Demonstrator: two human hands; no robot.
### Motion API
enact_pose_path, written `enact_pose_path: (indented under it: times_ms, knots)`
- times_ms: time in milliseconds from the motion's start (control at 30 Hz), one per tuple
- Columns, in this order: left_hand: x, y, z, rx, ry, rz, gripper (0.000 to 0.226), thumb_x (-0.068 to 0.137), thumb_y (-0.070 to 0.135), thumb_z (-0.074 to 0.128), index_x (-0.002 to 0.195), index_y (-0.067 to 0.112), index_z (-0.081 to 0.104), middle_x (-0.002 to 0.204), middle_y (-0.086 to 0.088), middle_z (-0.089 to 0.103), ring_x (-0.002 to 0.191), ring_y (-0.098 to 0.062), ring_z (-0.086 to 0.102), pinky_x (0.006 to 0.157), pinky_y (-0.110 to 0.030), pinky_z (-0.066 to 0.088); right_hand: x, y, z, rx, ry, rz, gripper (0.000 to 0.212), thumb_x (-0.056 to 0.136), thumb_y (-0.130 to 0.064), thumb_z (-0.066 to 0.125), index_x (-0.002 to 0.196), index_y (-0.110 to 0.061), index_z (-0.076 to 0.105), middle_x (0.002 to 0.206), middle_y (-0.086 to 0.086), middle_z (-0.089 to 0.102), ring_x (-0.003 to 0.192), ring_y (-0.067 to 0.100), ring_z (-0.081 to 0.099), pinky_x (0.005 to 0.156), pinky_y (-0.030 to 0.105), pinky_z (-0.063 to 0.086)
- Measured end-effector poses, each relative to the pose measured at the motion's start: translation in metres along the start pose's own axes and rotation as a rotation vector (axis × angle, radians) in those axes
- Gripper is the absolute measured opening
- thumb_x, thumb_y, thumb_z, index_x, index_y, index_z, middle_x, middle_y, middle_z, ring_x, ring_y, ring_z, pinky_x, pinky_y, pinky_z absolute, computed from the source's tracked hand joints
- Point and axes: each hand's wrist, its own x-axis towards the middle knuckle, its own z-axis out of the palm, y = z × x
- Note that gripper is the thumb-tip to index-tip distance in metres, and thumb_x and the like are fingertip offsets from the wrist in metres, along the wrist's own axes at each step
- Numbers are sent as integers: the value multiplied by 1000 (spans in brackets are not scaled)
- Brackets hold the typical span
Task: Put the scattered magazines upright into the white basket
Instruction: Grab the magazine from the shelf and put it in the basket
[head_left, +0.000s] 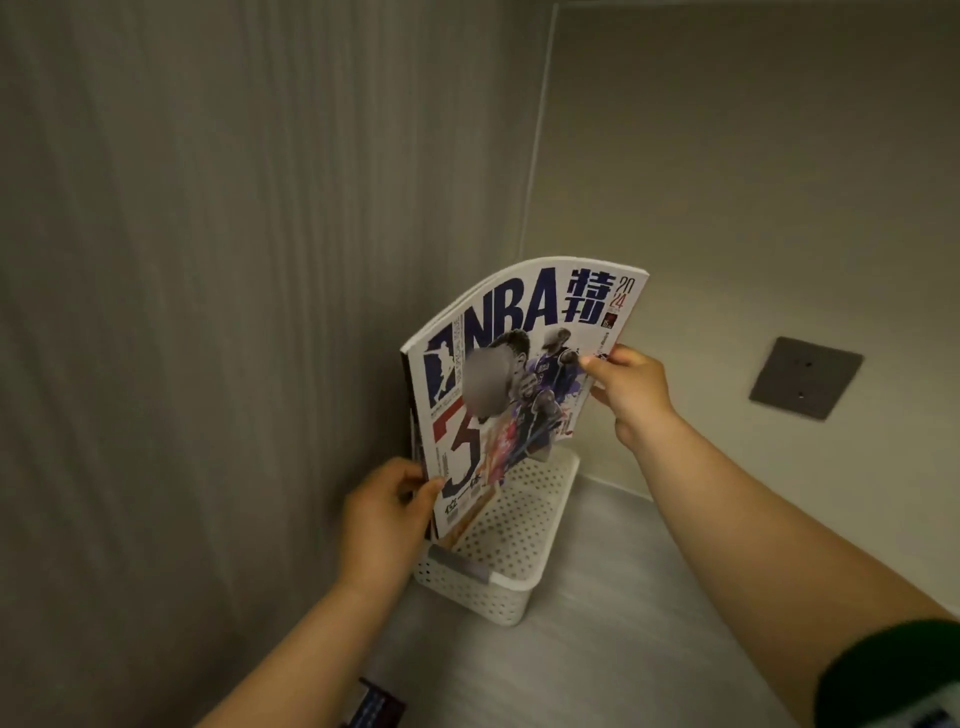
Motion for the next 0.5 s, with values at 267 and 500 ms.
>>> enact_pose_path:
  times_ms: [267, 500]
  knots:
    - [3, -38, 16, 142, -10, -106, 12, 78, 10, 65, 70, 13, 57, 71, -1, 61, 66, -17, 58, 56, -23, 45, 17, 46, 27, 61, 8, 150, 28, 86, 5, 49, 114, 4, 56, 99, 9, 58, 75, 14, 56, 80, 27, 47]
    - [9, -55, 32, 229, -9, -167, 6, 80, 8, 61, 77, 3, 60, 85, -15, 69, 70, -19, 56, 64, -23, 41, 28, 79, 43, -47, -62, 231, 42, 89, -11, 51, 130, -10, 42, 132, 15, 52, 99, 23, 56, 83, 34, 48]
